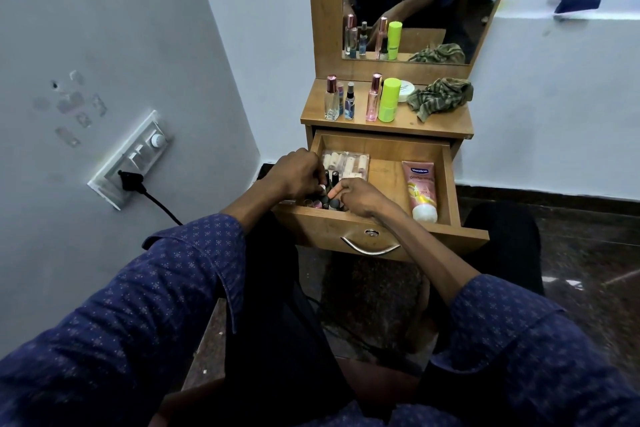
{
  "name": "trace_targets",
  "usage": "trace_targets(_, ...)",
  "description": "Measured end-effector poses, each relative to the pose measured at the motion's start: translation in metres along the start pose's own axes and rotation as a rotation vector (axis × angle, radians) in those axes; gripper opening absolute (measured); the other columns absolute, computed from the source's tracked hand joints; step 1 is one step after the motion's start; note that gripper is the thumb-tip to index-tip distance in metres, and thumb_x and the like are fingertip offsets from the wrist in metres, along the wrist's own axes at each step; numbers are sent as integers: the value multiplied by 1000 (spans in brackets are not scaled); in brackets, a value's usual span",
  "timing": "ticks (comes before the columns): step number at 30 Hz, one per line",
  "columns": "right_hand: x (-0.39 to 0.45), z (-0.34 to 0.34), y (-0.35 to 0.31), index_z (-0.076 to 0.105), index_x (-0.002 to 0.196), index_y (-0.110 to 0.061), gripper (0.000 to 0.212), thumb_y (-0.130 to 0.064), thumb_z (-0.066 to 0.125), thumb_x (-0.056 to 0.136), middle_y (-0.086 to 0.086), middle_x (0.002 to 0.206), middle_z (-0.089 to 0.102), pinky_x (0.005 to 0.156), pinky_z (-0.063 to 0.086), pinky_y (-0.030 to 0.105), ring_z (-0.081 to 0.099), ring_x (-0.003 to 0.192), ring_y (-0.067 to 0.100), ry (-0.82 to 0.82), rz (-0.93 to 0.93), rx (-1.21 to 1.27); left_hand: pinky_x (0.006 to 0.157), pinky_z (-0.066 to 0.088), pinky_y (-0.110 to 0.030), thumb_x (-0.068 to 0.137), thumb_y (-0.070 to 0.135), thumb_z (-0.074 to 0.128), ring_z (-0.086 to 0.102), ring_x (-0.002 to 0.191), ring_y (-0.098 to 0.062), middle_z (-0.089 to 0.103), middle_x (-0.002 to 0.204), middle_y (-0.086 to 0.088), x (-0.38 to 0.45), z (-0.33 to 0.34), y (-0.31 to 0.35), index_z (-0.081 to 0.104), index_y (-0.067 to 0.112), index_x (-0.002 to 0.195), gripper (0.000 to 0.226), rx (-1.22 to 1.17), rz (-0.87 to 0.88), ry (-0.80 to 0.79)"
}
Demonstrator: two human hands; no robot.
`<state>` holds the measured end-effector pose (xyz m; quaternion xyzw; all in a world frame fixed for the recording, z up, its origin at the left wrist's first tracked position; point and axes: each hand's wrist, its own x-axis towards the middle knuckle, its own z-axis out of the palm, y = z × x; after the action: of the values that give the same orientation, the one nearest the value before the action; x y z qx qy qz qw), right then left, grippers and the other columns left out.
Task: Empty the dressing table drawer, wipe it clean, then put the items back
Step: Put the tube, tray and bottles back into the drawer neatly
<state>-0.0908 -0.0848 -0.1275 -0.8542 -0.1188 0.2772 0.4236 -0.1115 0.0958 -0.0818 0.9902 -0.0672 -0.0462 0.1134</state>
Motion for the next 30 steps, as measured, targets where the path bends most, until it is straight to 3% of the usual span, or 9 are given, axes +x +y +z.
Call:
trace_targets(4,-1,-2,-1,69,86,-22,38,2,42,96,4,87,67,72,43,33,58,80,23,-6,-7,-27,66,51,-29,76,33,91,69,82,-16,77,91,6,0,-3,0,82,29,88,16,-9,-3,6)
trace_targets(8,-2,-8,-2,70,90,-13,34,6,42,94,17,101,74,82,58,43,67,83,23,1,-22,-4,67,47,-28,81,27,87,69,84,-17,79,91,4,1,-9,5,83,26,89,8,-14,27,62)
trace_targets(11,-4,-22,-7,71,88,-15,31,2,46,93,7,93,79,92,61,47,75,91,26,63,-68,-21,69,53,-31,85,28,82,71,84,-18,79,90,2,4,-14,12,82,23,89,7,-13,59,114)
trace_targets(16,-3,-65,-31,71,88,-21,22,-5,60,98,-3,81,79,83,63,53,77,86,22,170,-152,-112,71,58,-37,91,40,76,69,81,-20,77,92,1,18,-26,25,79,22,93,18,14,110,228)
trace_targets(22,6,-135,-47,69,84,-28,13,-20,65,93,-8,70,76,74,64,45,74,68,9,480,-288,-257,72,54,-36,94,33,70,66,91,-19,73,102,4,44,-42,41,71,24,111,19,-34,123,416)
trace_targets(25,13,-161,-47,69,89,-29,3,-28,70,87,-7,78,73,72,62,41,72,76,14,668,-305,-323,74,55,-37,95,28,67,68,95,-20,73,108,3,57,-51,50,66,23,118,23,-52,122,517)
trace_targets(27,16,-173,-48,67,97,-28,16,-28,77,85,-4,88,71,71,59,37,69,84,17,742,-316,-323,73,52,-35,95,29,67,68,96,-21,74,107,3,65,-57,56,64,22,122,28,-76,111,559)
trace_targets(30,23,-184,-49,62,112,-23,38,-28,85,82,-2,103,65,59,37,26,60,93,16,750,-298,-377,73,51,-35,96,34,69,68,94,-21,72,104,3,82,-65,65,60,24,128,35,-72,108,619)
